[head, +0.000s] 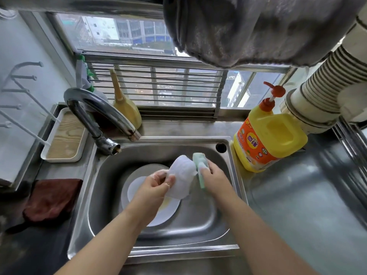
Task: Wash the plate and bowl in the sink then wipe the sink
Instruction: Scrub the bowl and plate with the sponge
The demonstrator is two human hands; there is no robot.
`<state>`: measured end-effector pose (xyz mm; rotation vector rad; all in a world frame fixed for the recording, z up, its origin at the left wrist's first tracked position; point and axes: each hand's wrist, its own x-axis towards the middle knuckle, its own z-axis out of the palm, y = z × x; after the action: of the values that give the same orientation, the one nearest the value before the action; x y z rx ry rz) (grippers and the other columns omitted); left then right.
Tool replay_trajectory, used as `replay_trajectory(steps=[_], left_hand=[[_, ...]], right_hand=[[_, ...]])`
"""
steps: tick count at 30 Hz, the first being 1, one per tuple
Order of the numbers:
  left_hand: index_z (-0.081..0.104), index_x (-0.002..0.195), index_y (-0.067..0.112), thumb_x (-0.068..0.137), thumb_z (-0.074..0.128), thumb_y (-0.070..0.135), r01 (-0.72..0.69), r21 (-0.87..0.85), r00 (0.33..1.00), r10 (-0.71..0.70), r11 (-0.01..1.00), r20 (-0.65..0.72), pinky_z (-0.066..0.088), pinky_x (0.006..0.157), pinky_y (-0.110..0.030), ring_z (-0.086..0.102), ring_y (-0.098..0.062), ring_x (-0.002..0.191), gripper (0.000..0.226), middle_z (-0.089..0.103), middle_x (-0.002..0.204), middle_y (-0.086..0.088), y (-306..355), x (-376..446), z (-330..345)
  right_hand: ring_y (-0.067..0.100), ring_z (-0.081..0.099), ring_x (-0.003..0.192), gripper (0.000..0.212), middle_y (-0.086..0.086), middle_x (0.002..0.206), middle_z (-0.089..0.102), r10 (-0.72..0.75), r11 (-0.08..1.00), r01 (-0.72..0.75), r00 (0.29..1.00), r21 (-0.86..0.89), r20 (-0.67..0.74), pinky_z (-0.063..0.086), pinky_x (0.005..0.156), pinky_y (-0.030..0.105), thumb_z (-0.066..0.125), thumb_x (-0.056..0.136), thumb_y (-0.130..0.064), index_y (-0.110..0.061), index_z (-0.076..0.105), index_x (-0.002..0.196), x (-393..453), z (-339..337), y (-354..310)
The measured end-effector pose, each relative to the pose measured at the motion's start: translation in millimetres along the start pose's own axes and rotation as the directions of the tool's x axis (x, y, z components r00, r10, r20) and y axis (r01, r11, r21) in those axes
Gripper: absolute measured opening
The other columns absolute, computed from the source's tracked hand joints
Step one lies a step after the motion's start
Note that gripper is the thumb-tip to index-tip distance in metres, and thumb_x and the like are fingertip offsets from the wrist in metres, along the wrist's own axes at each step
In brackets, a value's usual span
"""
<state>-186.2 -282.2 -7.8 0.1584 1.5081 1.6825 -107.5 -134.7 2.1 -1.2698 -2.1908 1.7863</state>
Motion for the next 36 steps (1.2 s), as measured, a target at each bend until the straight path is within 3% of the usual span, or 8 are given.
replay_trajectory(steps=[5, 9, 13, 16, 21, 26, 32, 36], left_hand=[[0.066, 0.073, 0.012, 0.093, 0.059, 0.014, -0.047, 0.587, 0.998, 0.011, 0.808, 0.064, 0.040, 0.062, -0.022, 0.048, -0.004, 0.056, 0.021, 0.056, 0.062, 0.007, -31.2, 41.5, -13.6], [0.058, 0.069, 0.022, 0.092, 0.052, 0.010, -0.236, 0.910, 0.970, 0.021, 0.340, 0.243, 0.040, 0.069, -0.027, 0.059, -0.019, 0.078, 0.026, 0.062, 0.074, 0.004, -78.9, 91.7, -17.4], [0.053, 0.085, 0.019, 0.086, 0.046, 0.006, -0.396, 0.916, 0.916, -0.094, -0.068, 0.389, 0.033, 0.064, -0.031, 0.055, -0.029, 0.084, 0.015, 0.061, 0.086, -0.013, -111.9, 122.2, -2.0], [0.062, 0.105, 0.012, 0.083, 0.050, 0.009, -0.414, 0.895, 0.907, -0.153, -0.164, 0.391, 0.040, 0.073, -0.032, 0.058, -0.032, 0.097, 0.026, 0.064, 0.102, -0.016, -133.9, 136.3, 2.6], [0.071, 0.097, 0.011, 0.082, 0.053, 0.013, -0.379, 0.925, 0.917, -0.133, 0.003, 0.376, 0.042, 0.083, -0.030, 0.062, -0.033, 0.094, 0.023, 0.070, 0.098, -0.014, -162.6, 155.4, -1.8], [0.071, 0.101, 0.015, 0.090, 0.058, 0.028, -0.268, 0.951, 0.943, -0.162, 0.154, 0.291, 0.008, 0.107, -0.016, 0.058, -0.018, 0.108, 0.021, 0.069, 0.108, -0.001, -159.9, 159.7, 0.5], [0.063, 0.121, 0.011, 0.090, 0.062, 0.026, -0.005, 0.803, 0.999, 0.042, 0.595, -0.025, 0.038, 0.092, -0.018, 0.058, -0.017, 0.110, 0.034, 0.065, 0.118, -0.002, -122.6, 117.7, -7.6], [0.062, 0.107, 0.011, 0.089, 0.062, 0.021, 0.133, 0.732, 0.906, 0.217, 0.668, -0.362, 0.045, 0.082, -0.030, 0.057, -0.021, 0.097, 0.021, 0.059, 0.105, -0.002, -101.1, 79.3, -53.4]], right_hand=[[0.020, 0.062, 0.090, 0.027, 0.003, 0.104, 0.064, 0.310, 0.949, -0.313, 0.948, 0.047, 0.065, 0.054, 0.076, 0.032, 0.044, 0.095, -0.032, -0.027, 0.060, 0.116, -6.7, -10.0, 37.6], [0.024, 0.060, 0.097, 0.032, 0.009, 0.110, 0.062, 0.389, 0.825, -0.378, 0.919, 0.419, 0.062, 0.052, 0.076, 0.036, 0.042, 0.099, -0.033, -0.021, 0.051, 0.128, -5.8, -20.6, 55.7], [0.026, 0.064, 0.093, 0.038, 0.014, 0.109, 0.066, 0.424, 0.687, -0.423, 0.894, 0.591, 0.147, 0.050, 0.067, 0.033, 0.044, 0.097, -0.038, -0.015, 0.054, 0.126, 5.0, -34.1, 62.8], [0.026, 0.065, 0.094, 0.037, 0.014, 0.105, 0.069, 0.444, 0.682, -0.433, 0.886, 0.590, 0.137, 0.052, 0.073, 0.035, 0.047, 0.096, -0.035, -0.012, 0.058, 0.123, 18.4, -32.6, 71.0], [0.026, 0.066, 0.097, 0.035, 0.012, 0.105, 0.071, 0.440, 0.692, -0.434, 0.887, 0.577, 0.141, 0.052, 0.078, 0.036, 0.051, 0.094, -0.033, -0.012, 0.062, 0.121, 27.9, -25.6, 86.4], [0.024, 0.066, 0.088, 0.030, 0.012, 0.099, 0.072, 0.445, 0.694, -0.416, 0.890, 0.587, 0.105, 0.051, 0.070, 0.034, 0.052, 0.094, -0.031, -0.013, 0.065, 0.114, 27.4, -22.0, 92.3], [0.025, 0.064, 0.084, 0.027, 0.014, 0.095, 0.071, 0.441, 0.717, -0.438, 0.888, 0.543, 0.133, 0.051, 0.068, 0.033, 0.051, 0.095, -0.029, -0.012, 0.065, 0.110, 24.7, -9.8, 77.4], [0.025, 0.062, 0.082, 0.029, 0.015, 0.097, 0.068, 0.447, 0.732, -0.471, 0.877, 0.491, 0.176, 0.049, 0.063, 0.032, 0.049, 0.096, -0.028, -0.010, 0.061, 0.115, 22.2, 6.8, 63.6]])
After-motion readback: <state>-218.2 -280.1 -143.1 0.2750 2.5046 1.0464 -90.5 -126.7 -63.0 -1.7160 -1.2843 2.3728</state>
